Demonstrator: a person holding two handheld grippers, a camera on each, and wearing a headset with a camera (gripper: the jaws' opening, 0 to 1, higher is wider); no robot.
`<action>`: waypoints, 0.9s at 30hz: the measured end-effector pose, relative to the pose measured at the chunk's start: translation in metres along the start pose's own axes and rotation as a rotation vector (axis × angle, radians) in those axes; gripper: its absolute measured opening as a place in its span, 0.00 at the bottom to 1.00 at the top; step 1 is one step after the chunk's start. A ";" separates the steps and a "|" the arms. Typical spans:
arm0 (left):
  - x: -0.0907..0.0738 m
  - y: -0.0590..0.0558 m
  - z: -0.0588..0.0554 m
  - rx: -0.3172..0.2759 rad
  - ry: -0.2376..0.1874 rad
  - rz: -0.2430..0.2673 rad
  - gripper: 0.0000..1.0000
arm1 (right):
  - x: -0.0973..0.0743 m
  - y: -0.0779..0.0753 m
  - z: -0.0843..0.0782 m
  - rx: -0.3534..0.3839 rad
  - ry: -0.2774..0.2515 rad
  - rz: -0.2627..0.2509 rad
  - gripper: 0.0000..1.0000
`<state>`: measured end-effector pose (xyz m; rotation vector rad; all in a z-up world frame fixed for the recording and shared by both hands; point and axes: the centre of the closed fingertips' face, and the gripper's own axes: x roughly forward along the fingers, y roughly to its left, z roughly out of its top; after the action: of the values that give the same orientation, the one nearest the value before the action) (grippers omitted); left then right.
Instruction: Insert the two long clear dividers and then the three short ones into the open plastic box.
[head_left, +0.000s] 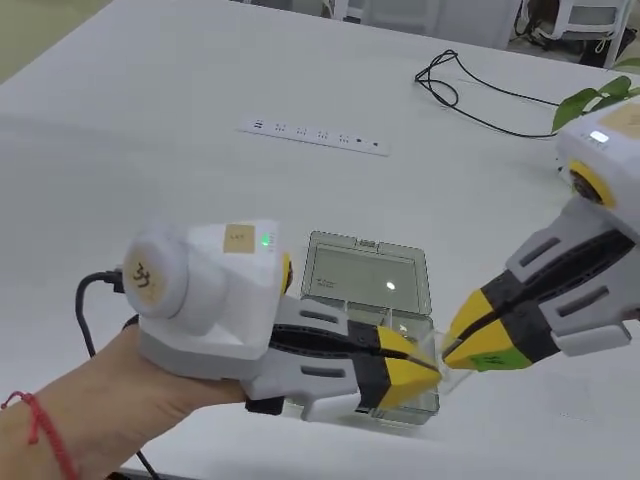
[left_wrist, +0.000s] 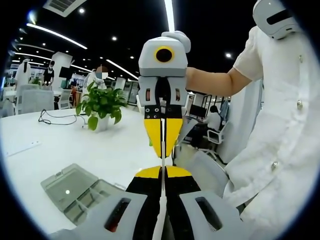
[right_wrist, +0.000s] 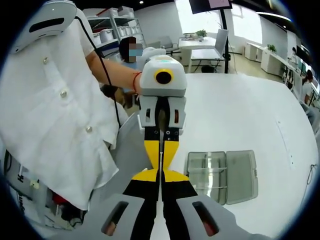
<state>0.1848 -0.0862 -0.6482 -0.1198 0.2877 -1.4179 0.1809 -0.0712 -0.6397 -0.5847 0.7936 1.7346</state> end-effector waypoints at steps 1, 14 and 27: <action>0.000 0.000 0.000 0.000 -0.001 0.002 0.00 | 0.000 0.000 0.000 0.000 0.000 -0.002 0.03; -0.013 0.011 -0.005 -0.002 0.007 0.064 0.06 | -0.003 -0.005 0.002 -0.004 -0.002 -0.034 0.03; -0.035 0.031 -0.014 -0.029 0.025 0.164 0.22 | -0.012 -0.022 0.002 0.011 -0.013 -0.100 0.03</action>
<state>0.2059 -0.0459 -0.6654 -0.0998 0.3309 -1.2539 0.2050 -0.0730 -0.6351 -0.5955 0.7521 1.6402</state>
